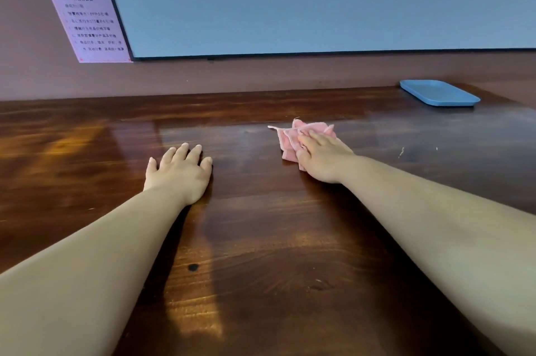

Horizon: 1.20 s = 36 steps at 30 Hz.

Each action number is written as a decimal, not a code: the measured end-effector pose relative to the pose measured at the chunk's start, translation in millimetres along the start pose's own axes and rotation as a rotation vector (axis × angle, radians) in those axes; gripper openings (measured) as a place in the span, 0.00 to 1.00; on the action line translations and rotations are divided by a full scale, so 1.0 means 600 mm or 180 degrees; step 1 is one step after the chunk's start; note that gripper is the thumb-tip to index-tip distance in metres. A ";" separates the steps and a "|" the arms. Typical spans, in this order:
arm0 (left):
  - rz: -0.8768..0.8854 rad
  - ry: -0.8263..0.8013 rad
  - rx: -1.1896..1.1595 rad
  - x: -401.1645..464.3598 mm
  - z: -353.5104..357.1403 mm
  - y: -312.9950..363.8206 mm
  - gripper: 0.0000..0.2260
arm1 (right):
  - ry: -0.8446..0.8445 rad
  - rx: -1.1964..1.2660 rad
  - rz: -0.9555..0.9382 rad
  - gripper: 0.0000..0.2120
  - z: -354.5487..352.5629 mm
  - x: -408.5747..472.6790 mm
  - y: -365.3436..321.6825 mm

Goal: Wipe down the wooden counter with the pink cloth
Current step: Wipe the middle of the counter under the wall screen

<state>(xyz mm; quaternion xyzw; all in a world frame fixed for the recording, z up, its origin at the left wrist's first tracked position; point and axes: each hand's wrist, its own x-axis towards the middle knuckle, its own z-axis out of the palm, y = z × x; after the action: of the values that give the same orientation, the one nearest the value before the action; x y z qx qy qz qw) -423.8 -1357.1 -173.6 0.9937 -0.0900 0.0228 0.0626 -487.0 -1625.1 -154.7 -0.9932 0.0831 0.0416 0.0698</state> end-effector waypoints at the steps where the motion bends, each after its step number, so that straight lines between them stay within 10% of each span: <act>1: -0.0028 -0.0047 -0.0008 0.000 -0.003 0.001 0.26 | -0.0001 0.0003 0.0011 0.27 -0.003 0.002 -0.002; 16: 0.0573 0.0319 -0.0550 -0.040 0.018 0.233 0.26 | 0.0144 -0.0026 -0.0196 0.27 0.010 -0.042 0.053; 36: 0.0575 0.0263 -0.0387 -0.042 0.031 0.232 0.27 | 0.0171 0.0087 0.0324 0.27 -0.012 -0.038 0.112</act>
<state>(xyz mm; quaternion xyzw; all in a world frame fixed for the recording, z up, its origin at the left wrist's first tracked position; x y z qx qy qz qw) -473.2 -1490.6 -176.6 0.9741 -0.1778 0.0638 0.1240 -520.5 -1688.3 -154.1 -0.9874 0.1358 0.0173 0.0788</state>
